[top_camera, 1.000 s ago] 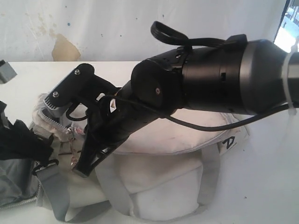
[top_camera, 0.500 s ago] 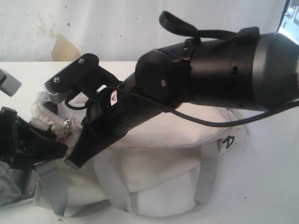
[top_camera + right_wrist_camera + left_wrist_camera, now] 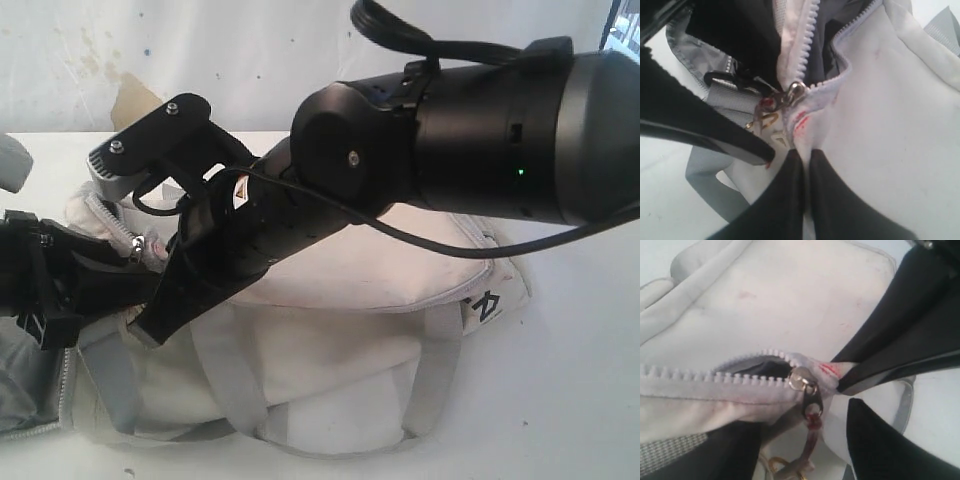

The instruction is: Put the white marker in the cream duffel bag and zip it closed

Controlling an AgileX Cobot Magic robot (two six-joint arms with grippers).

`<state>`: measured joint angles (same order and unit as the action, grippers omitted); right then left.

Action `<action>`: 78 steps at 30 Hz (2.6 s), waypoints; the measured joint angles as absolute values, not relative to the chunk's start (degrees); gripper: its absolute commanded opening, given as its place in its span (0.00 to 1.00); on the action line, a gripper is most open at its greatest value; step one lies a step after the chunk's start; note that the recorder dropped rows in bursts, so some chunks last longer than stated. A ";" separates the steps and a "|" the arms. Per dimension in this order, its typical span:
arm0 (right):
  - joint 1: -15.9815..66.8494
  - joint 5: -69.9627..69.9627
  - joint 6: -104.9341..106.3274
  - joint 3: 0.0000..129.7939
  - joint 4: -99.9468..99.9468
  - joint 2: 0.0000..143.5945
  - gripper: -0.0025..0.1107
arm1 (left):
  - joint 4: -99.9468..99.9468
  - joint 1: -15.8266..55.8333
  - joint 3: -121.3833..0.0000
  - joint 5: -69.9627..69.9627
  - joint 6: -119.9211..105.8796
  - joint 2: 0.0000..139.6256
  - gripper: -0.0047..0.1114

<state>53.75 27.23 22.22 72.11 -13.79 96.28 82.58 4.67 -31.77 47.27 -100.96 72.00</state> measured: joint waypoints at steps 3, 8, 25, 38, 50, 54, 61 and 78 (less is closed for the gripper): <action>53.75 27.01 22.22 72.16 -13.93 96.28 0.02 | 83.55 4.67 -31.77 47.39 -102.11 72.95 0.51; 53.75 27.48 22.22 72.16 -13.93 96.28 0.02 | 84.67 4.67 -31.77 50.97 -103.28 75.29 0.43; 53.75 29.16 22.12 72.16 -13.97 95.91 0.02 | 79.44 4.45 -33.20 55.90 -97.78 75.51 0.04; 53.75 32.21 22.12 72.84 -12.79 95.30 0.02 | 62.51 4.55 -43.66 65.83 -65.95 76.11 0.04; 53.86 33.48 20.04 73.47 -11.48 96.06 0.02 | 57.89 4.57 -46.93 67.15 -55.91 76.11 0.04; 54.18 33.14 19.65 73.47 -11.48 96.45 0.02 | 53.09 4.67 -47.26 67.29 -56.34 76.11 0.13; 54.18 33.91 19.54 72.84 -9.23 97.48 0.02 | 51.13 4.67 -45.42 66.93 -56.81 76.00 0.33; 54.18 32.76 18.75 72.84 -8.88 97.48 0.02 | 52.85 8.63 -44.86 60.97 -56.51 76.00 0.52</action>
<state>54.18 32.76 18.75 72.84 -8.88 97.48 52.85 8.63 -44.86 60.97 -56.51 76.00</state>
